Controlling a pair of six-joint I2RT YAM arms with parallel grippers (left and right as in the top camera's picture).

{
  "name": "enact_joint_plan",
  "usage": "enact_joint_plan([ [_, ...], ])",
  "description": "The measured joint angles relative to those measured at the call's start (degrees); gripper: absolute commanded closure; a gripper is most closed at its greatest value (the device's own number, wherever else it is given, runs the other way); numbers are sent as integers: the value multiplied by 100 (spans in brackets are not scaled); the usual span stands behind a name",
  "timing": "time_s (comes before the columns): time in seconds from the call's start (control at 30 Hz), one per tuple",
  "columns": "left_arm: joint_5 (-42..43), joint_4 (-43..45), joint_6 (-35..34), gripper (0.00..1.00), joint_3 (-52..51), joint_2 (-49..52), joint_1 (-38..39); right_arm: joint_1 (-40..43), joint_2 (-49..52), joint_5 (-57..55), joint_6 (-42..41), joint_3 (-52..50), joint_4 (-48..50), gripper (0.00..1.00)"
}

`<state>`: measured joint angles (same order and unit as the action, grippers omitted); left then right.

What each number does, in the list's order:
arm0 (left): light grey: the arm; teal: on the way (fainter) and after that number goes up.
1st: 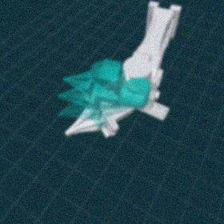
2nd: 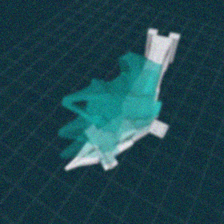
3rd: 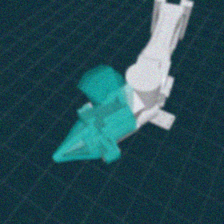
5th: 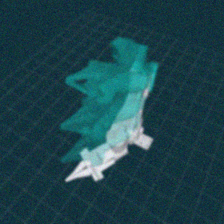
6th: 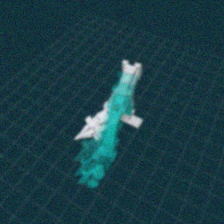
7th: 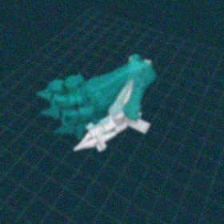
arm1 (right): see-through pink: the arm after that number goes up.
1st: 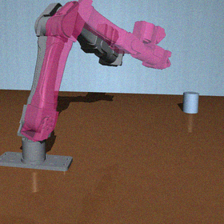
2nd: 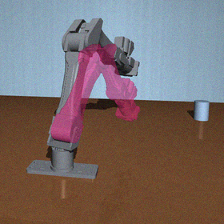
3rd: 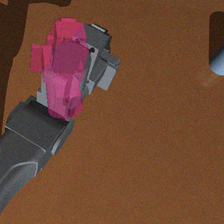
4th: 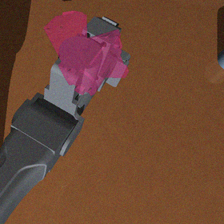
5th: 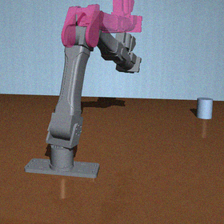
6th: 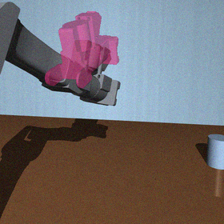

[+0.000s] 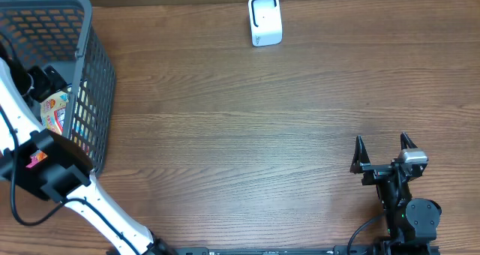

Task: Scan the item barcode
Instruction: 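Swing the left gripper left and reach into the grey basket, then grasp the cream snack bag in the basket with the left gripper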

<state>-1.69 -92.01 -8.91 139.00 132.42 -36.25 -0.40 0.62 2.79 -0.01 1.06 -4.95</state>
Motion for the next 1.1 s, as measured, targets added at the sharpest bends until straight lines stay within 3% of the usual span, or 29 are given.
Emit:
enact_joint_plan([
  [0.27,-63,-238,188,9,-37,621,199,0,0,-2,0,0,0,0],
  [0.3,-74,-275,192,15,-37,632,199,0,0,0,0,0,0,0],
  [0.37,-74,-323,208,42,-37,640,199,0,0,2,2,0,0,0],
  [0.43,-79,-339,216,50,-37,645,201,0,0,-2,0,0,0,0],
  [0.5,-96,-358,221,42,-37,645,203,0,0,0,-2,0,0,0],
  [0.53,-118,-389,208,28,-37,645,203,0,0,0,0,0,0,0],
  [0.63,-205,-463,234,0,-37,647,203,0,0,0,-2,0,0,0],
  [1.1,-190,-463,2,0,-31,485,205,0,0,0,0,0,2,0],
])
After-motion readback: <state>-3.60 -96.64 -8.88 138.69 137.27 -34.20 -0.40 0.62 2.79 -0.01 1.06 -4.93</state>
